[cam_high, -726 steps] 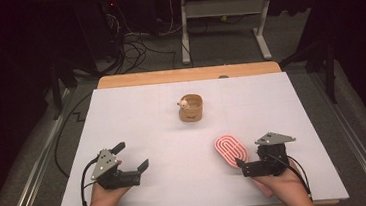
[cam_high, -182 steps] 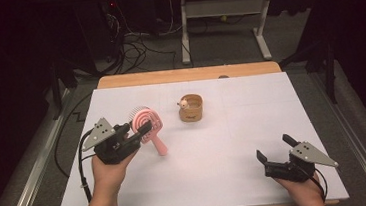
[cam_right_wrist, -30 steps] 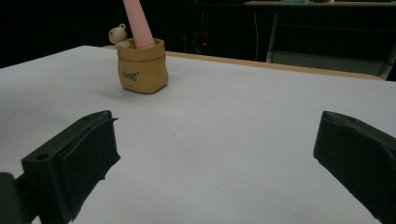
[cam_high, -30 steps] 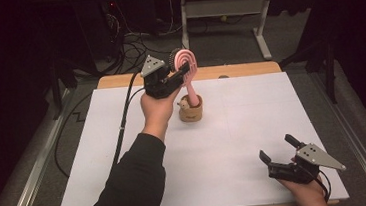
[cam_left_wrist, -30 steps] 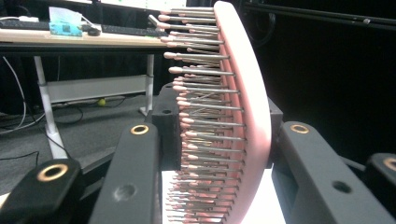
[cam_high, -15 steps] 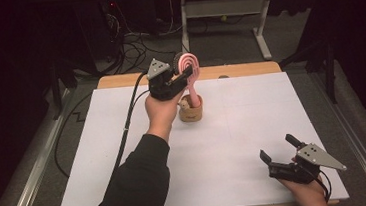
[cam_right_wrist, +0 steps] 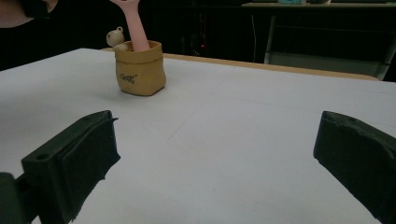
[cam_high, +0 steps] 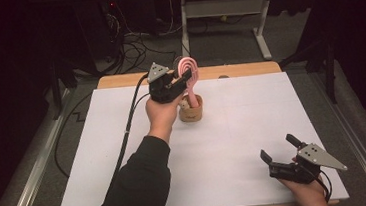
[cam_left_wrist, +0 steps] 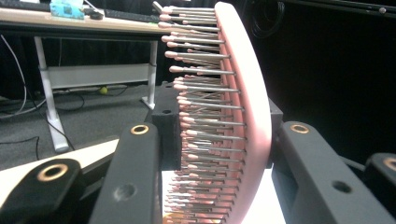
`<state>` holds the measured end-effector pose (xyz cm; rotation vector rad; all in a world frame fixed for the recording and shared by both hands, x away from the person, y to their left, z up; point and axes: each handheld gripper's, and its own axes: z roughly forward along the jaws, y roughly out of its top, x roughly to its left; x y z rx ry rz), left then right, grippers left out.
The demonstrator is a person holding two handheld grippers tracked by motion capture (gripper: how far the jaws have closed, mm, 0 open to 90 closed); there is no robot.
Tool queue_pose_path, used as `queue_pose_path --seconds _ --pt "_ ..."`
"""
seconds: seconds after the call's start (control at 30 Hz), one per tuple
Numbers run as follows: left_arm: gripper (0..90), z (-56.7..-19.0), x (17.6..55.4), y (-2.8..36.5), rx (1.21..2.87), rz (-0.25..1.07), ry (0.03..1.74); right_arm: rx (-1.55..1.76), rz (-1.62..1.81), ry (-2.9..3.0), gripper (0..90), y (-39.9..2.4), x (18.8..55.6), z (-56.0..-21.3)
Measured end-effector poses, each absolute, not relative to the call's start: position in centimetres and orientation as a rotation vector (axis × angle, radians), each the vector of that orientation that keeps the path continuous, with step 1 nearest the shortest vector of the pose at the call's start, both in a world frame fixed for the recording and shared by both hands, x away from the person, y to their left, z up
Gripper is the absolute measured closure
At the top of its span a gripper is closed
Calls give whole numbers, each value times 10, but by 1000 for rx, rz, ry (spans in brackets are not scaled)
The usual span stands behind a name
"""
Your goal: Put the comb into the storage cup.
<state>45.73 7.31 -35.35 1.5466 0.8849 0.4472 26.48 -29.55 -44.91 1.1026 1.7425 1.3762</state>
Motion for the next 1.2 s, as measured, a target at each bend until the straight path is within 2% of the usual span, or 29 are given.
queue_pose_path --seconds 1.2 --pt "627 -371 463 73 1536 401 923 1109 1378 1743 0 -295 266 -450"
